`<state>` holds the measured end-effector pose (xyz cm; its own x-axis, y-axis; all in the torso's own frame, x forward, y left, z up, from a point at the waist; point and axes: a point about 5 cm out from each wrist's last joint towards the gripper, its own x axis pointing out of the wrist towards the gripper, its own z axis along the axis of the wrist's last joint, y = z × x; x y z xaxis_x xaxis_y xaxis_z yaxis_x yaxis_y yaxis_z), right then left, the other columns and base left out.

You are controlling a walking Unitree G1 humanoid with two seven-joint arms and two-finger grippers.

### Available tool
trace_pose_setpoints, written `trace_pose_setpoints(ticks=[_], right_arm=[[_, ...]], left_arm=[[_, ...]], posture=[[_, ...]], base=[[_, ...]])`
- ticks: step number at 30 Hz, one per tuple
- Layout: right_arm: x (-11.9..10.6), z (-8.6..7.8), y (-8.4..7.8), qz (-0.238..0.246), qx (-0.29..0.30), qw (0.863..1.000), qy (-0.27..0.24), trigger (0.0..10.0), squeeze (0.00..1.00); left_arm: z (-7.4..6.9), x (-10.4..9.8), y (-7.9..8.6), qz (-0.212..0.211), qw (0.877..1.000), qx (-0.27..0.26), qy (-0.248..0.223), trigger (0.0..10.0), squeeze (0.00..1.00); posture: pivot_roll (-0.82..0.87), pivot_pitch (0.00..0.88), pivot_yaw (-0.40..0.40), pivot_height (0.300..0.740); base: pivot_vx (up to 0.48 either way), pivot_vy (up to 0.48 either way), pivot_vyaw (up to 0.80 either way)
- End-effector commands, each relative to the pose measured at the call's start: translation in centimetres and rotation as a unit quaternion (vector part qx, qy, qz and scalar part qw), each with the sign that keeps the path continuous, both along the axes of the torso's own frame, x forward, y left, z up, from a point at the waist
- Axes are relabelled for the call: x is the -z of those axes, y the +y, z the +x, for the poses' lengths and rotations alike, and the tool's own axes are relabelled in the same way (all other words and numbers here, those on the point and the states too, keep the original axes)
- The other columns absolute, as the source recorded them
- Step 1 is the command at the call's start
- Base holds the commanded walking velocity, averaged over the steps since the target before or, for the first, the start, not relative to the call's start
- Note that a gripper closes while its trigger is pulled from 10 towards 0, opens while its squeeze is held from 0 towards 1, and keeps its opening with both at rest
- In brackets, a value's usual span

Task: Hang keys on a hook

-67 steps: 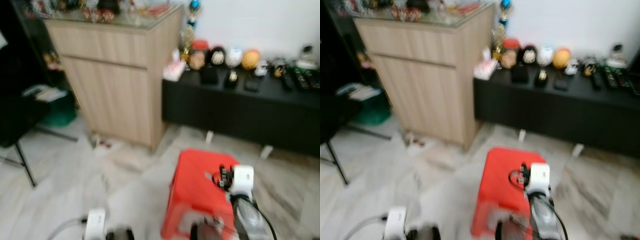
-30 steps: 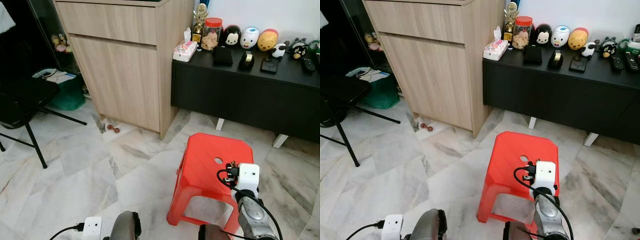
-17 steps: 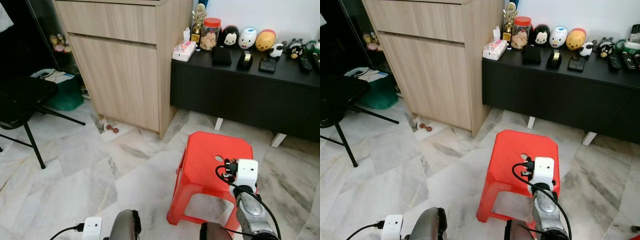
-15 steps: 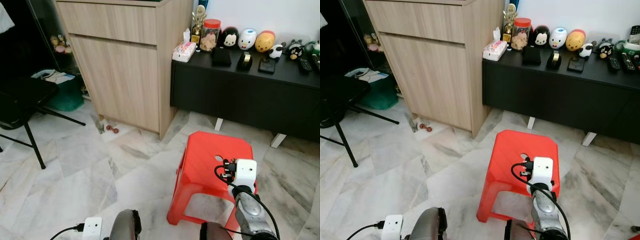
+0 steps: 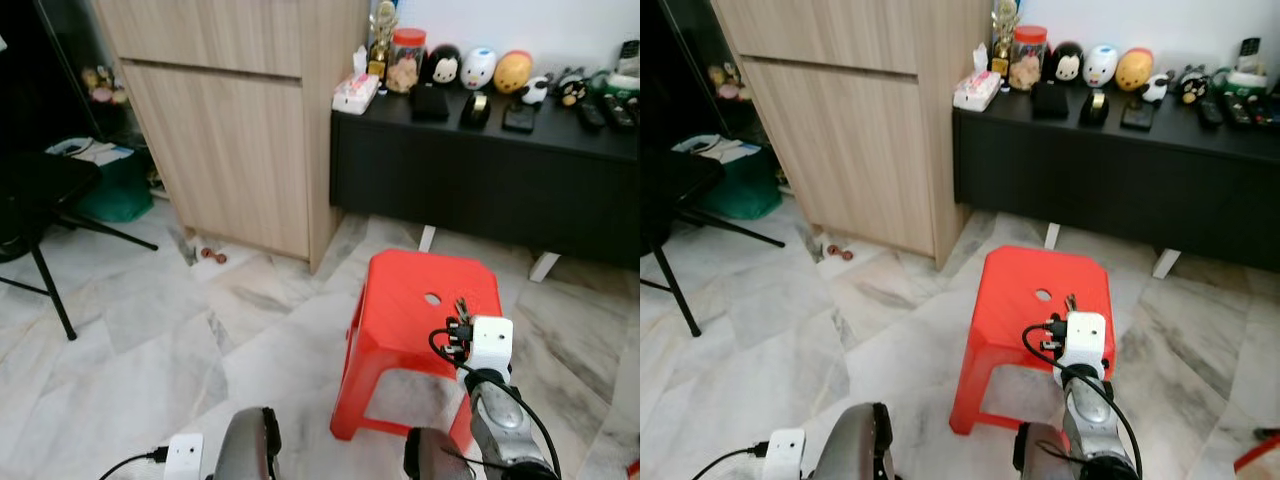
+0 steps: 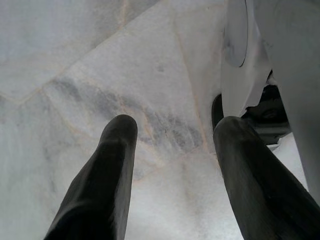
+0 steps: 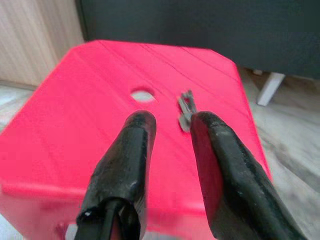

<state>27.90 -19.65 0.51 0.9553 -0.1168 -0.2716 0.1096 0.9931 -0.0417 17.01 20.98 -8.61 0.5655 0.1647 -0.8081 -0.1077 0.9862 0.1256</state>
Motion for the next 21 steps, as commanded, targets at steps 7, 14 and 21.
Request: trace_pose_setpoints(ticks=[7, 14, 21], right_arm=[[-0.02, 0.07, 0.17, 0.005, 0.003, 1.0, -0.001, 10.0, 0.0], [-0.01, 0.01, 0.42, 0.012, -0.01, 1.0, -0.004, 10.0, 0.0], [-0.03, -0.06, 0.52, 0.012, -0.016, 1.0, -0.007, 10.0, 0.0]], left_arm=[[-0.19, 0.3, -1.17, -0.021, 1.0, -0.001, 0.006, 10.0, 0.0], [-0.26, 0.32, -1.18, -0.023, 1.0, -0.008, 0.003, 10.0, 0.0], [-0.35, 0.37, -1.2, -0.023, 1.0, -0.008, 0.006, 10.0, 0.0]], posture=[[-0.07, 0.036, -0.004, 0.548], [-0.07, 0.025, -0.006, 0.548], [-0.08, 0.015, -0.005, 0.548]], base=[[0.0, 0.0, 0.0], [0.0, 0.0, 0.0], [0.0, 0.0, 0.0]])
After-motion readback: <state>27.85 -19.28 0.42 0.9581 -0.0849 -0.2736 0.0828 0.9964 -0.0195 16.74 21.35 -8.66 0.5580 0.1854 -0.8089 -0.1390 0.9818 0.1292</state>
